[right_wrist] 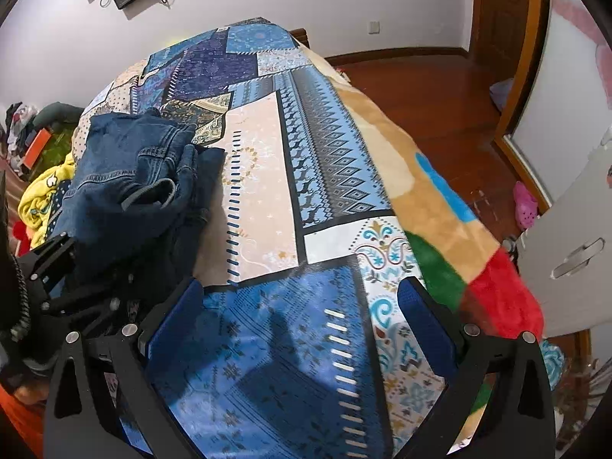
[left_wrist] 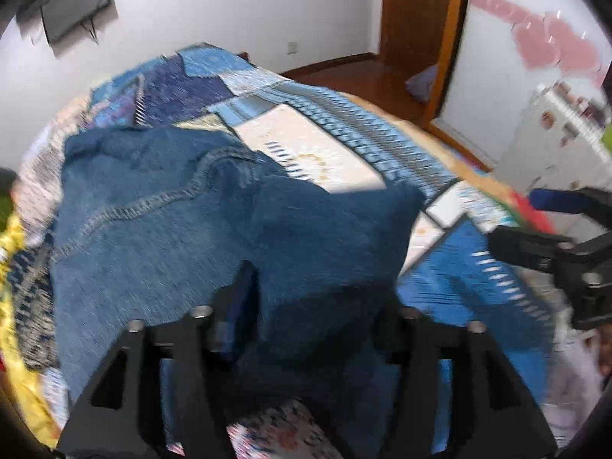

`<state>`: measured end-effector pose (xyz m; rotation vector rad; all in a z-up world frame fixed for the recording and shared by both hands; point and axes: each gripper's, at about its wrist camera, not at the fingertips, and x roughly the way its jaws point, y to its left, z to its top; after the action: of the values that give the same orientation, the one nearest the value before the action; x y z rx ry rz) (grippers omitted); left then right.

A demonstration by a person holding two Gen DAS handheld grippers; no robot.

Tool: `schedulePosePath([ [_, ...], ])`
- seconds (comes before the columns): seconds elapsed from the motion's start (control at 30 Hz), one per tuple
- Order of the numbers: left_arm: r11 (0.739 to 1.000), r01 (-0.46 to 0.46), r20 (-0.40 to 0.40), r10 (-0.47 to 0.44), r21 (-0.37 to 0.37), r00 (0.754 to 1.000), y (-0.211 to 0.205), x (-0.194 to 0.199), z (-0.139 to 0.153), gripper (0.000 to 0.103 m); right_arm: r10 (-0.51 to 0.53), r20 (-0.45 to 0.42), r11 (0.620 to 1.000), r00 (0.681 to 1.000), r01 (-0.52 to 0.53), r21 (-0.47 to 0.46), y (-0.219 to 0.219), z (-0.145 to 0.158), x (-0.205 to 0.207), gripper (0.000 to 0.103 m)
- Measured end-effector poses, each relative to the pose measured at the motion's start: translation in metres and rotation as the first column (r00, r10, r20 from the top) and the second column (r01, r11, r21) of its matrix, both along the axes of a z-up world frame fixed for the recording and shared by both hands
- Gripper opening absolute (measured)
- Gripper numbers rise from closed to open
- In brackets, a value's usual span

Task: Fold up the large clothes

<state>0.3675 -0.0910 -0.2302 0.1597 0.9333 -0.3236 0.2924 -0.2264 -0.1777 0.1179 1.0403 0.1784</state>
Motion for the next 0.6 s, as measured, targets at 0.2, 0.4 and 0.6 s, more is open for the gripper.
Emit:
schedulePosePath([
  [0.2, 0.998, -0.028, 0.023, 0.029, -0.049, 0.999, 0.028, -0.029, 0.021, 0.059, 0.020, 0.063, 0.999, 0.998, -0.023, 0.043, 0.006, 0.025, -0.006, 0.101],
  [0.4, 0.995, -0.092, 0.120, 0.094, -0.025, 0.988, 0.075, -0.058, 0.052, 0.074, 0.091, 0.135, 0.992, 0.987, -0.103, 0.077, 0.044, 0.048, -0.004, 0.101],
  [0.6, 0.969, -0.245, 0.201, 0.236, 0.019, 0.951, 0.130, -0.056, 0.057, 0.090, 0.202, 0.129, 0.975, 0.971, -0.212, 0.070, 0.098, 0.037, 0.013, 0.101],
])
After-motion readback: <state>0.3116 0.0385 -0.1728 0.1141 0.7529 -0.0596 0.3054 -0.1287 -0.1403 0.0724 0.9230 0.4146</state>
